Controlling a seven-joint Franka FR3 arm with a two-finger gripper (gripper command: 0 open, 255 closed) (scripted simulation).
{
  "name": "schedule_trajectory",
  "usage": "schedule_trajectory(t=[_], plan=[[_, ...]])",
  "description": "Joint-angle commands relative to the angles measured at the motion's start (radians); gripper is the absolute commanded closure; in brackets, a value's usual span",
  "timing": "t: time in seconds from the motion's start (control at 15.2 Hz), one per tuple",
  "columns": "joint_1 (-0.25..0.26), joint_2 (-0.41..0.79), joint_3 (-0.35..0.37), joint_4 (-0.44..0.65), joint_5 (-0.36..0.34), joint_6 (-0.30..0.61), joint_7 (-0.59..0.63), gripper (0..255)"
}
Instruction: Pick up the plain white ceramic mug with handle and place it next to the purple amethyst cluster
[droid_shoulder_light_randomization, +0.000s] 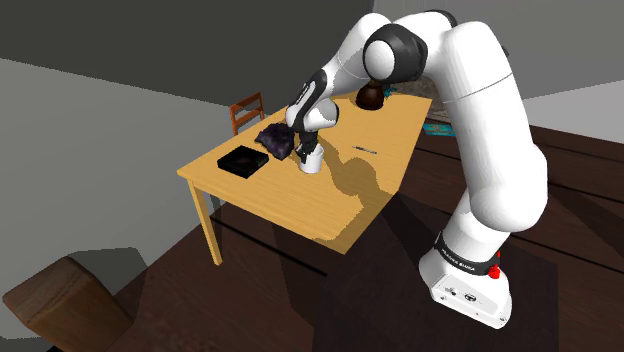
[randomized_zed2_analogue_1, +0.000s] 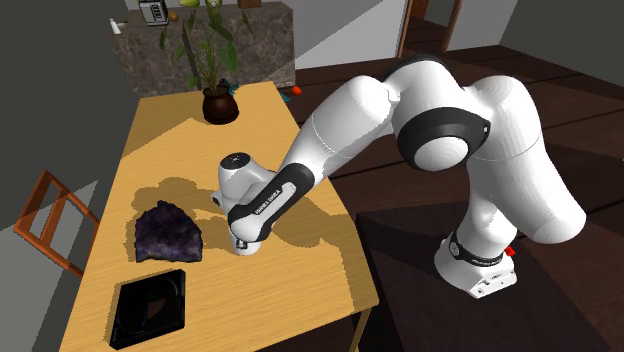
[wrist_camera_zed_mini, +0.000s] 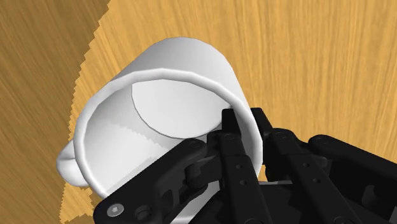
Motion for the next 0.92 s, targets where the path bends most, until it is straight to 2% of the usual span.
schedule_trajectory(t=[0.0,0.33,0.59,0.86], plan=[[0.0,0.0,0.0,0.0,0.0,0.0,0.0,0],[0.0,0.0,0.0,0.0,0.0,0.0,0.0,0],[0.032,-0.111,-0.04,-0.042,-0.039,-0.068,0.025,0],[0.032,-0.111,-0.04,-0.042,-0.039,-0.068,0.025,0]])
